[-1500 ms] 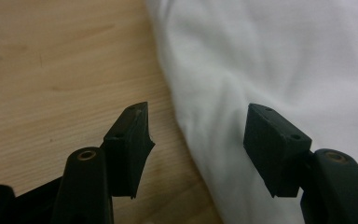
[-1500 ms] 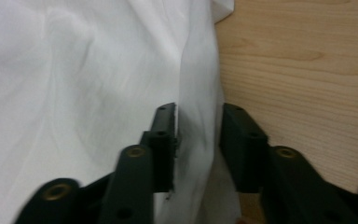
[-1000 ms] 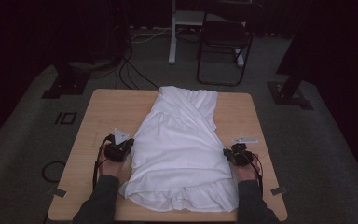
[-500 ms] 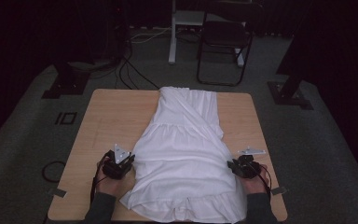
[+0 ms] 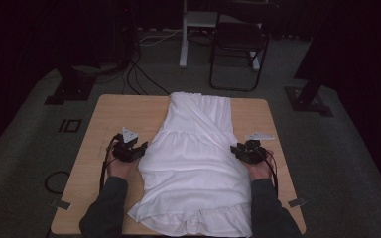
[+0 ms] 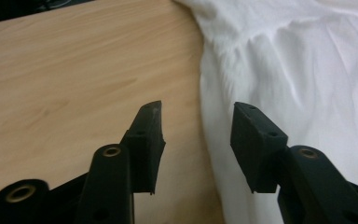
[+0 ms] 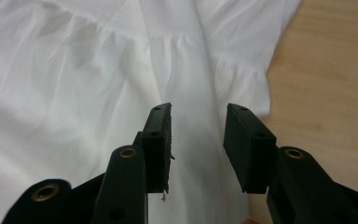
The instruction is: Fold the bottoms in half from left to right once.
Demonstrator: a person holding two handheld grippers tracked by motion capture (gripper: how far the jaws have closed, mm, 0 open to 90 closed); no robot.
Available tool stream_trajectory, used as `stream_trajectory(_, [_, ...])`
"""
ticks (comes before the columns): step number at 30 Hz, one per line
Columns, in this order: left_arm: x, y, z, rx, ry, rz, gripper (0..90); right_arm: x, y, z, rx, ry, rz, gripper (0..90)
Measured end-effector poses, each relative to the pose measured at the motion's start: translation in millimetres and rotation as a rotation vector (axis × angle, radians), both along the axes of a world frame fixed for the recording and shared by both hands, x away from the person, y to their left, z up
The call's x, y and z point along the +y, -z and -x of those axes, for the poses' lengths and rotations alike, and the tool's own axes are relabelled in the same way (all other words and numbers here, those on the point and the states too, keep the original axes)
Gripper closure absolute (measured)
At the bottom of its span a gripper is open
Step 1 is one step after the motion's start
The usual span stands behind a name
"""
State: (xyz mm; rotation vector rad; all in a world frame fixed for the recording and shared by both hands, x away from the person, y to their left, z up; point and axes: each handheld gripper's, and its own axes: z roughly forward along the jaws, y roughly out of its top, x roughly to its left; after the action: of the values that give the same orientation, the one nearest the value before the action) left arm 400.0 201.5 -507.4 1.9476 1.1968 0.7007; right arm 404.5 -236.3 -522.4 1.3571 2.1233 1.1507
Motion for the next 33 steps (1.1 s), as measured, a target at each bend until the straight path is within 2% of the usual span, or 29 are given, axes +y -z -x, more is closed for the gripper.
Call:
stream_trajectory(1, [-1.6,-0.5,-5.5,0.007,0.004,-0.004,51.7,2.4,-0.2,-4.9,-0.004,0.002,0.004,61.7])
stream_trajectory(3, [-4.2,0.5,-15.8,0.006,0.009,0.018,51.2,6.1,-0.2,-14.9,-0.007,0.005,0.0,61.3])
stream_trajectory(5, [-5.2,4.2,-27.1,0.028,0.013,0.044,48.9,9.7,0.0,-24.5,-0.007,0.011,-0.001,60.7])
stream_trajectory(6, [-4.8,7.0,-32.2,0.041,0.017,0.067,48.6,11.4,0.7,-29.3,-0.008,0.014,0.001,60.7])
stream_trajectory(8, [-2.3,13.8,-40.9,0.07,0.031,0.139,44.1,14.2,2.2,-38.7,-0.001,0.022,0.0,60.5])
stream_trajectory(11, [-2.7,23.1,-48.3,0.099,0.031,0.181,38.5,18.2,4.1,-51.0,0.013,0.026,-0.007,60.5])
stream_trajectory(13, [-5.6,27.5,-51.2,0.116,0.046,0.184,36.2,21.9,5.3,-57.4,0.018,0.019,-0.005,58.8])
stream_trajectory(16, [-13.8,32.5,-55.1,0.149,0.072,0.165,35.0,27.5,8.0,-66.5,0.038,0.024,0.006,55.1])
stream_trajectory(19, [-19.3,38.7,-59.3,0.18,0.071,0.155,35.5,32.0,11.1,-71.7,0.046,0.016,0.002,54.0])
stream_trajectory(21, [-20.2,41.2,-60.7,0.194,0.071,0.15,41.2,33.1,12.4,-72.5,0.05,0.013,-0.001,54.6])
stream_trajectory(22, [-21.5,44.0,-62.0,0.205,0.077,0.144,41.2,34.1,14.0,-73.4,0.053,0.009,0.001,57.9])
stream_trajectory(23, [-21.8,43.8,-62.3,0.211,0.083,0.151,51.7,35.3,17.0,-74.1,0.073,0.001,0.004,70.9])
stream_trajectory(24, [-22.4,43.2,-62.4,0.221,0.098,0.145,59.4,35.7,17.7,-74.0,0.076,0.003,0.011,78.2])
stream_trajectory(25, [-24.3,42.0,-61.5,0.217,0.101,0.108,72.9,35.7,17.9,-73.5,0.072,0.011,0.025,87.9])
stream_trajectory(27, [-24.8,40.9,-60.7,0.213,0.101,0.098,87.8,34.8,17.0,-72.3,0.067,0.032,0.03,89.6])
stream_trajectory(28, [-24.4,37.4,-58.3,0.199,0.097,0.094,87.8,33.5,15.9,-71.4,0.057,0.039,0.03,89.9])
stream_trajectory(29, [-24.2,35.4,-56.5,0.184,0.094,0.083,89.2,29.3,12.4,-68.2,0.023,0.075,0.032,89.9])
stream_trajectory(30, [-23.6,32.8,-54.0,0.167,0.087,0.073,89.4,26.3,10.9,-66.7,0.008,0.093,0.031,89.9])
stream_trajectory(33, [-17.0,22.8,-42.5,0.108,0.062,0.077,89.7,14.6,9.4,-61.8,-0.017,0.151,0.004,89.7])
